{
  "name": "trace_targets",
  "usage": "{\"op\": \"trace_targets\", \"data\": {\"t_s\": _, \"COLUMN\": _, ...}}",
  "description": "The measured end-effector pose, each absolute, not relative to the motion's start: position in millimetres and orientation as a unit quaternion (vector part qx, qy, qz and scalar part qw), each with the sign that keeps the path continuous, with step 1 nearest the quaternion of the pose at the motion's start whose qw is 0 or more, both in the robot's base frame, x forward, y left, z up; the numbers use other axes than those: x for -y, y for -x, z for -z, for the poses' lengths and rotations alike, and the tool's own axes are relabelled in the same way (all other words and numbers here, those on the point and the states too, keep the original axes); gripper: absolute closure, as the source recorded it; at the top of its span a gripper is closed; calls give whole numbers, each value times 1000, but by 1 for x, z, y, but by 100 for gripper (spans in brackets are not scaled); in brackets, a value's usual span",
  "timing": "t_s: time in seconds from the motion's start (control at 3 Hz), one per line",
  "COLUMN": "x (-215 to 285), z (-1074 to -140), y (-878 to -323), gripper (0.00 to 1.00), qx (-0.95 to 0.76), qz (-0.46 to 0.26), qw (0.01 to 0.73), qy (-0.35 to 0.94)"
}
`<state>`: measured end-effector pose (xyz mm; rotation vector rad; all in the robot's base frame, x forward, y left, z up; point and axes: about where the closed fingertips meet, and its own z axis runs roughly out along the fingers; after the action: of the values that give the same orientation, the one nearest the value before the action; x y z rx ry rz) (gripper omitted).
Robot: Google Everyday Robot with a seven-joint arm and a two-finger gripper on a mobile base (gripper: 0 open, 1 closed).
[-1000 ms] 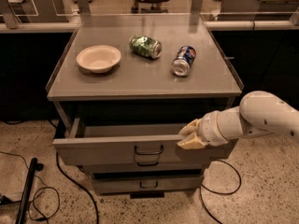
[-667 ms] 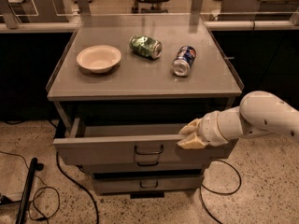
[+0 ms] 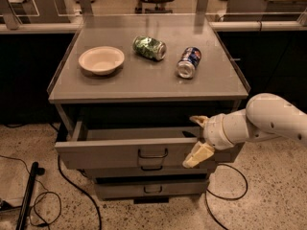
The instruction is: Open top drawer
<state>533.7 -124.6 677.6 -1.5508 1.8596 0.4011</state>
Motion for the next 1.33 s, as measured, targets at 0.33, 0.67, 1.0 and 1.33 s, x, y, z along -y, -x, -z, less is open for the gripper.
{"op": "trace_targets", "data": {"t_s": 0.33, "x": 129, "z": -676, "y": -523, "gripper": 30, "qx": -714, "qz": -152, "qw": 334, "qy": 596}}
{"op": "trace_targets", "data": {"t_s": 0.67, "x": 142, "z": -677, "y": -484, "gripper": 53, "qx": -715, "qz": -151, "qw": 336, "qy": 594}}
{"op": "trace_targets", "data": {"t_s": 1.0, "x": 148, "z": -679, "y": -472, "gripper": 77, "qx": -717, "qz": -150, "qw": 337, "qy": 591}}
{"op": "trace_targets", "data": {"t_s": 1.33, "x": 145, "z": -687, "y": -448, "gripper": 98, "qx": -711, "qz": -150, "qw": 343, "qy": 595}}
